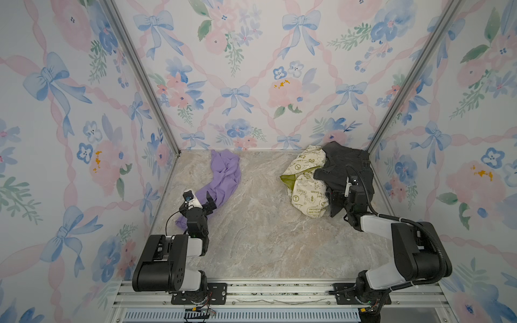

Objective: Pick out a specific cloth from the pile

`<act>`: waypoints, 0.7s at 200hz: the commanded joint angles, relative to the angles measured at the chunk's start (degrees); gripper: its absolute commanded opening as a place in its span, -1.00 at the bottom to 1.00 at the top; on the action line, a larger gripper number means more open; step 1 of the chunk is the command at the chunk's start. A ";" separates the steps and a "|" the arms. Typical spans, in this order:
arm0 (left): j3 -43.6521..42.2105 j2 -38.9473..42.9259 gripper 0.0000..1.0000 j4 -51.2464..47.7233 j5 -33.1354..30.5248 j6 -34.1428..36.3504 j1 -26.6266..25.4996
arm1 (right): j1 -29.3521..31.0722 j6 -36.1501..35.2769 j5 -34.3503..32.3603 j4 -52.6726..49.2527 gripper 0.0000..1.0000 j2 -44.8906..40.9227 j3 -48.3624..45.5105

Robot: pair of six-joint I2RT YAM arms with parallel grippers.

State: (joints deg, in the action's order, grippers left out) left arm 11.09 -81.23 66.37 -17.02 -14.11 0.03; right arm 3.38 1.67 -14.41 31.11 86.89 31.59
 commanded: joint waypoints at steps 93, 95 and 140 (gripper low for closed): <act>-0.39 -6.71 0.96 9.59 9.20 10.19 -4.65 | 0.59 0.10 -0.83 24.22 0.94 1.42 -11.36; -0.44 -7.18 0.96 10.48 9.52 10.38 -4.79 | 0.51 0.13 -0.80 24.49 0.94 1.70 -11.26; -0.38 -7.49 0.96 10.97 0.38 9.68 -6.71 | 0.93 -0.45 -0.97 22.27 0.94 1.62 -10.06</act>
State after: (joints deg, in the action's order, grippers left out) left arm 11.03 -88.77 73.89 -12.71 -5.91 -6.04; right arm 3.73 1.04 -14.13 51.11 88.31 20.62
